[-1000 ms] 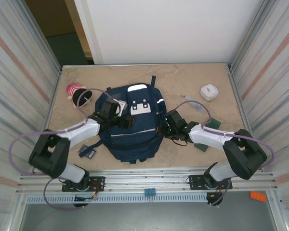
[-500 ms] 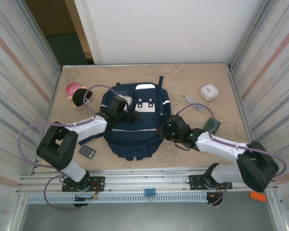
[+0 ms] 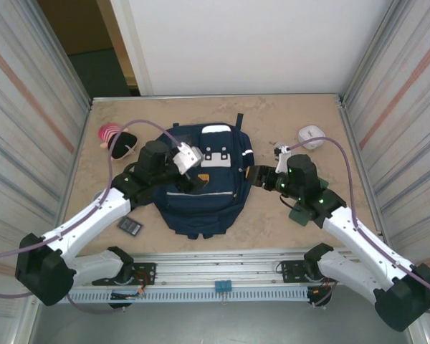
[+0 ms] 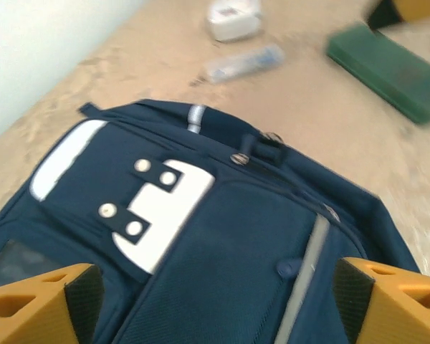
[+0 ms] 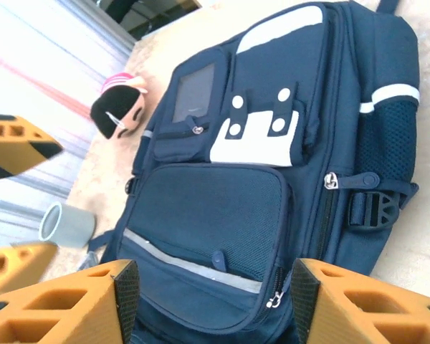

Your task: Pack the student bag

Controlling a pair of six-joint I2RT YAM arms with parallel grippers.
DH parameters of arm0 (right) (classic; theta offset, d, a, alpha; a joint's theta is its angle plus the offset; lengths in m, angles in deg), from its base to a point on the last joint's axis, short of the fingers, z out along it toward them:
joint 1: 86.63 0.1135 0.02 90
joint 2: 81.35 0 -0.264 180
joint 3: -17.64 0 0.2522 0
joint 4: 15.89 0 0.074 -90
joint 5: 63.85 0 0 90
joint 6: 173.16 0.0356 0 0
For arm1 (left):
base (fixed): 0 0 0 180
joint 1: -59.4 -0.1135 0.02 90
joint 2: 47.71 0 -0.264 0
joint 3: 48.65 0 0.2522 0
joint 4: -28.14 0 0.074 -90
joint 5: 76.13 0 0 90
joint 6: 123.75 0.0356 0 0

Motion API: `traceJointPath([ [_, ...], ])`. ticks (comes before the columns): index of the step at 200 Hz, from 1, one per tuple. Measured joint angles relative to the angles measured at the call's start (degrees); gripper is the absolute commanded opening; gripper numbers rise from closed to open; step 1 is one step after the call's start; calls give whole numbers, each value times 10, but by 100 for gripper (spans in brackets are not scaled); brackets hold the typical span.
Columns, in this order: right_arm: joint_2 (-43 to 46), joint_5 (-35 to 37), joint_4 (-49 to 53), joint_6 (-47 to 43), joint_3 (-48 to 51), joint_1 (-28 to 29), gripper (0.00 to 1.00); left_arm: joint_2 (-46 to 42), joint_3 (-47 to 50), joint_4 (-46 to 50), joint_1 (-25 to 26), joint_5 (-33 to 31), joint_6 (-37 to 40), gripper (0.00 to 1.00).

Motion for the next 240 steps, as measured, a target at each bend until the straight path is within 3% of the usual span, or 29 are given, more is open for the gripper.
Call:
traceJointPath([
  [35, 0, -23, 2, -22, 0, -5, 59, 33, 5, 47, 25, 16, 120, 91],
  [87, -3, -33, -6, -25, 21, -5, 59, 121, 7, 78, 44, -11, 222, 94],
  [178, -9, -35, -18, -25, 31, -6, 59, 176, 2, 89, 64, 4, 266, 96],
  [196, -10, -35, -21, -25, 34, -6, 59, 179, 4, 81, 78, -20, 266, 96],
  [216, -10, -35, -25, -25, 40, -6, 59, 201, 9, 51, 92, -67, 261, 83],
  [240, -11, -35, -26, -25, 43, -6, 60, 233, 9, 32, 105, -110, 243, 47],
])
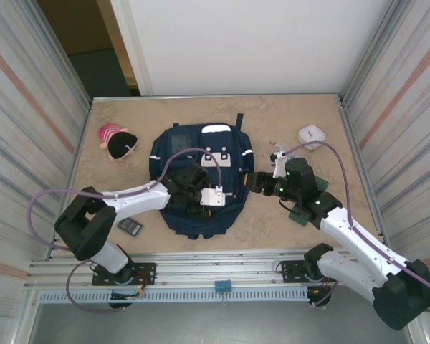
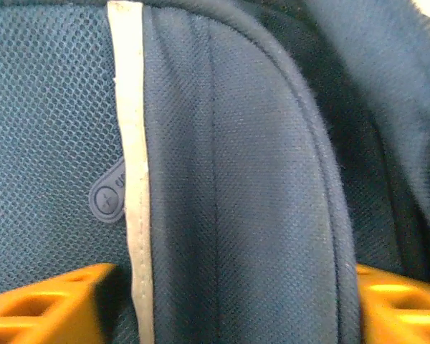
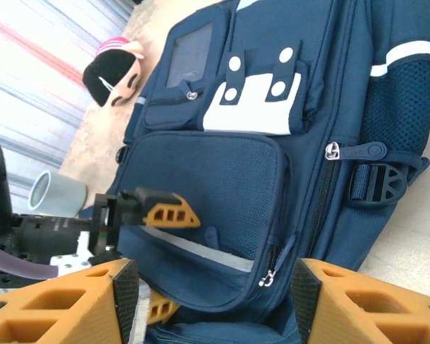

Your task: Pack the student bag

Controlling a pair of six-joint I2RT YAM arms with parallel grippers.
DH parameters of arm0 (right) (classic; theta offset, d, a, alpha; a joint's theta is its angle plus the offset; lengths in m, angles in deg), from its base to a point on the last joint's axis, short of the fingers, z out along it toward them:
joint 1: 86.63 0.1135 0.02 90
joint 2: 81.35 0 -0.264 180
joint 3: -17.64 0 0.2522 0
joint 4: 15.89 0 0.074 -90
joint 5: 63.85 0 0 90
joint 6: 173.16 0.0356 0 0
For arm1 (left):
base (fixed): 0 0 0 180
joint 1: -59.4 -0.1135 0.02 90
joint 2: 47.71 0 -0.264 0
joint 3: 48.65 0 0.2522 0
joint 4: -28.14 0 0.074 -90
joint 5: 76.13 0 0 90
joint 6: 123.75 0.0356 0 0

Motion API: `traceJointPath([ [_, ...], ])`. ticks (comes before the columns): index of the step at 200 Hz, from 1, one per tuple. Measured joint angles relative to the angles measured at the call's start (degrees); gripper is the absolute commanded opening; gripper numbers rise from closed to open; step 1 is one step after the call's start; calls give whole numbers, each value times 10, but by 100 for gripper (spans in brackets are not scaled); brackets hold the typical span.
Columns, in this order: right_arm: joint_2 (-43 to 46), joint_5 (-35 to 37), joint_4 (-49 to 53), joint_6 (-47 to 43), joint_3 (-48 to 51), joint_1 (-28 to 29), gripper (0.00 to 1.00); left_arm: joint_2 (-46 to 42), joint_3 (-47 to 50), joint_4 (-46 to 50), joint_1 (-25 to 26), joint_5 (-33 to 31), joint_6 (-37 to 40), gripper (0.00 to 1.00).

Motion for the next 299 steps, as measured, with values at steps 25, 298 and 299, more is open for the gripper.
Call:
traceJointPath([
  [25, 0, -1, 0, 0, 3, -6, 61, -29, 0, 0, 8, 2, -11, 0],
  [298, -157, 107, -17, 349, 8, 183, 36, -75, -239, 151, -73, 72, -222, 0],
  [299, -159, 107, -18, 350, 9, 182, 35, -75, -241, 154, -73, 72, -221, 0],
])
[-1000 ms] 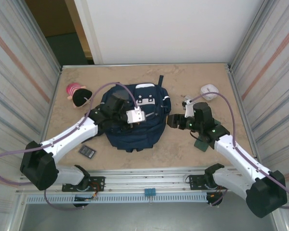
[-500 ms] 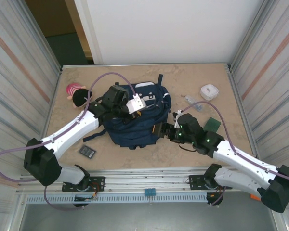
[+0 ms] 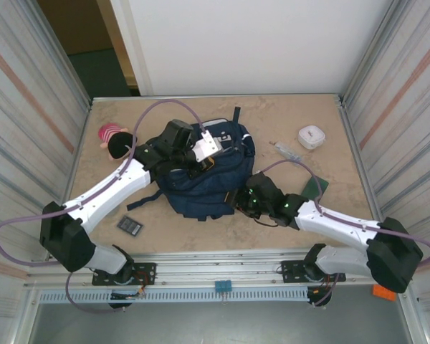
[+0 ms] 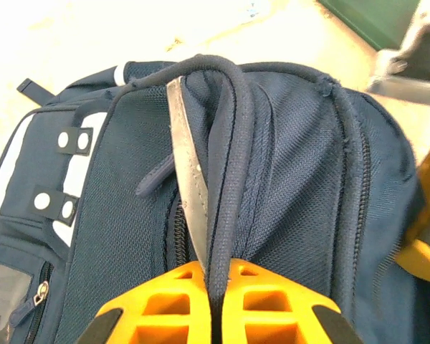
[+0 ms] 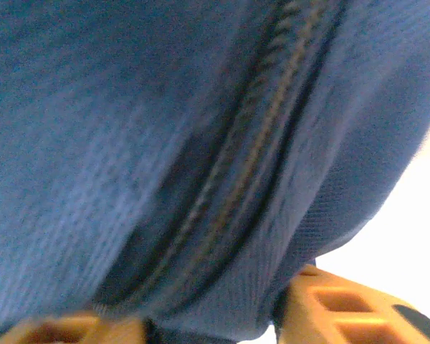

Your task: Pack the student bag

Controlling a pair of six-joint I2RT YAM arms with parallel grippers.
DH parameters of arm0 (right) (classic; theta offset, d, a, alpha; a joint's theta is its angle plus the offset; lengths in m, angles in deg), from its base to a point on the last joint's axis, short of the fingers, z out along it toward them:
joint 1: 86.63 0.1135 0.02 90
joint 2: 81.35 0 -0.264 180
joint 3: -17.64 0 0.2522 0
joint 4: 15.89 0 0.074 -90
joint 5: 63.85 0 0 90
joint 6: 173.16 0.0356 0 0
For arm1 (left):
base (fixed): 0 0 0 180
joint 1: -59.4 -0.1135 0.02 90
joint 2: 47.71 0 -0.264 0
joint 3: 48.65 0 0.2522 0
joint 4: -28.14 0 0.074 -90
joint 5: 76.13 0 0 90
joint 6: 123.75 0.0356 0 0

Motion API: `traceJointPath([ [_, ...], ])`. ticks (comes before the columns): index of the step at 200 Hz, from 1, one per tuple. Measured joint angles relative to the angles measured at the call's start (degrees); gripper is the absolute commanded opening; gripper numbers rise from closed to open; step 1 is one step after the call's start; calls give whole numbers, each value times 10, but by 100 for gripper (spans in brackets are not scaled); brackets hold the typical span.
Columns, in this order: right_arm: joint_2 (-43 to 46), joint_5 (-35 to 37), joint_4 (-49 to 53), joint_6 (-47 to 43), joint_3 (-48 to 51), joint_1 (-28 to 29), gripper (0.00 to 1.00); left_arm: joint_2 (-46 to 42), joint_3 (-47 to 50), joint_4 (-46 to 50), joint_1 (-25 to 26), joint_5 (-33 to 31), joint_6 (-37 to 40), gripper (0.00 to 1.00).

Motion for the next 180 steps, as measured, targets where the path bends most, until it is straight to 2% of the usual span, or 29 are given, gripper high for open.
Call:
traceJointPath([
  [25, -21, 14, -15, -4, 7, -13, 32, 6, -25, 39, 8, -1, 14, 0],
  [47, -31, 17, -31, -18, 10, -14, 35, 16, -45, 67, 8, -4, 38, 0],
  [90, -8, 14, -34, -92, 12, -14, 63, 21, -72, 101, 6, -6, 129, 0],
  [102, 10, 9, -19, -126, 12, -15, 68, 21, -70, 102, 3, 3, 163, 0],
  [136, 69, -17, 56, -246, -5, -28, 71, -24, 12, 73, -33, 82, 256, 0],
  [180, 160, -87, 100, -384, -37, -104, 75, -88, 91, 76, -85, 195, 348, 0],
])
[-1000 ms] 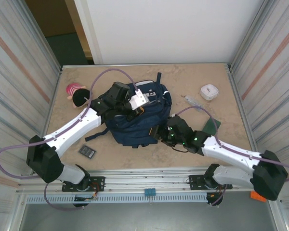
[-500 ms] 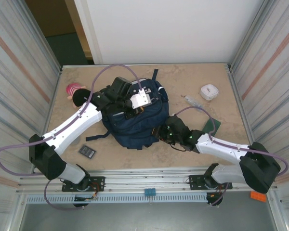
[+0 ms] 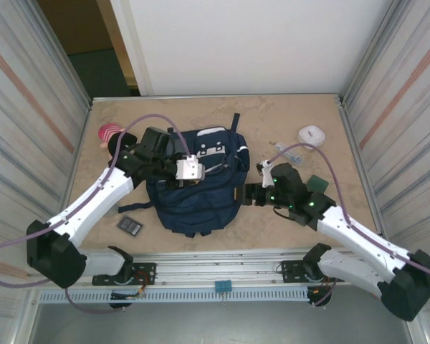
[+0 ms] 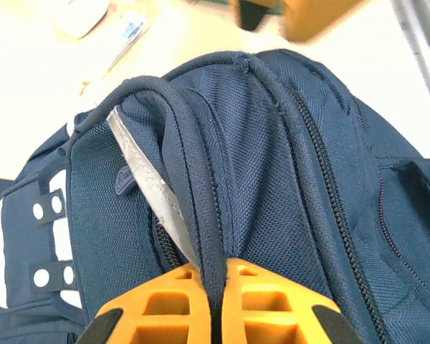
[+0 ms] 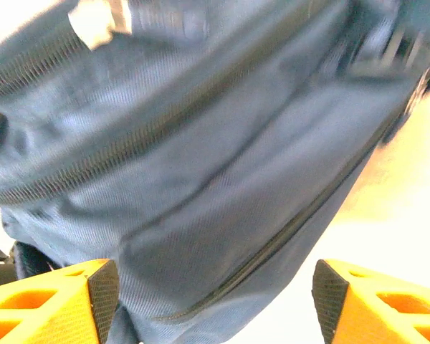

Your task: Pack the student bag

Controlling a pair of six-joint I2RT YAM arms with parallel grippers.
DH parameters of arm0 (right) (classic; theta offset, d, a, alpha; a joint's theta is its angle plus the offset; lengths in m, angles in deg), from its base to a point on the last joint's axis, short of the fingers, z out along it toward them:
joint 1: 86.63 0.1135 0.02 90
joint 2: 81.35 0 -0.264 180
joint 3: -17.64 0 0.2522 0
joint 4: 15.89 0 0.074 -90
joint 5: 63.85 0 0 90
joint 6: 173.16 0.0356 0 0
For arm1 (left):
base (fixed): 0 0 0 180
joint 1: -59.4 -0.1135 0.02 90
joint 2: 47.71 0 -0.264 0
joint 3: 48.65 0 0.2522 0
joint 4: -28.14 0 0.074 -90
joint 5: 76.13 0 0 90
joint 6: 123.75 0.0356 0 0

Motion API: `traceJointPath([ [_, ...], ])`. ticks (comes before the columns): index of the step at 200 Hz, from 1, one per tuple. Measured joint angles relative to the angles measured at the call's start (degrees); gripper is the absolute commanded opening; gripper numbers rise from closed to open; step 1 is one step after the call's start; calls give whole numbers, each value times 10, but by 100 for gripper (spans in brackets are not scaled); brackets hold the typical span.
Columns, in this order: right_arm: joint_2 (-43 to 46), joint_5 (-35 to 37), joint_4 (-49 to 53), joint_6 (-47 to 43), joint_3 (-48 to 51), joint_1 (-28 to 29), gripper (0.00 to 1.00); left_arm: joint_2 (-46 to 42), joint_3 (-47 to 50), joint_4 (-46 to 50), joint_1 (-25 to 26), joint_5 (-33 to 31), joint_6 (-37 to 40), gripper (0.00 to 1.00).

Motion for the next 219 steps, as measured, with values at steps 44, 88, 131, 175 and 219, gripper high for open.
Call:
traceJointPath([
  [44, 61, -78, 4, -153, 1, -89, 100, -32, 40, 15, -8, 69, 68, 0],
  [88, 11, -146, -2, -336, 3, -134, 94, -72, 83, 15, -8, 110, 116, 0],
  [131, -131, -257, 9, -479, -21, -183, 86, -95, 107, 17, -12, 124, 150, 0],
  [175, -250, -334, 100, -610, -102, -209, 77, -96, 109, 17, -21, 127, 157, 0],
  [219, -278, -380, 176, -674, -127, -213, 60, -96, 109, 10, -28, 132, 152, 0],
])
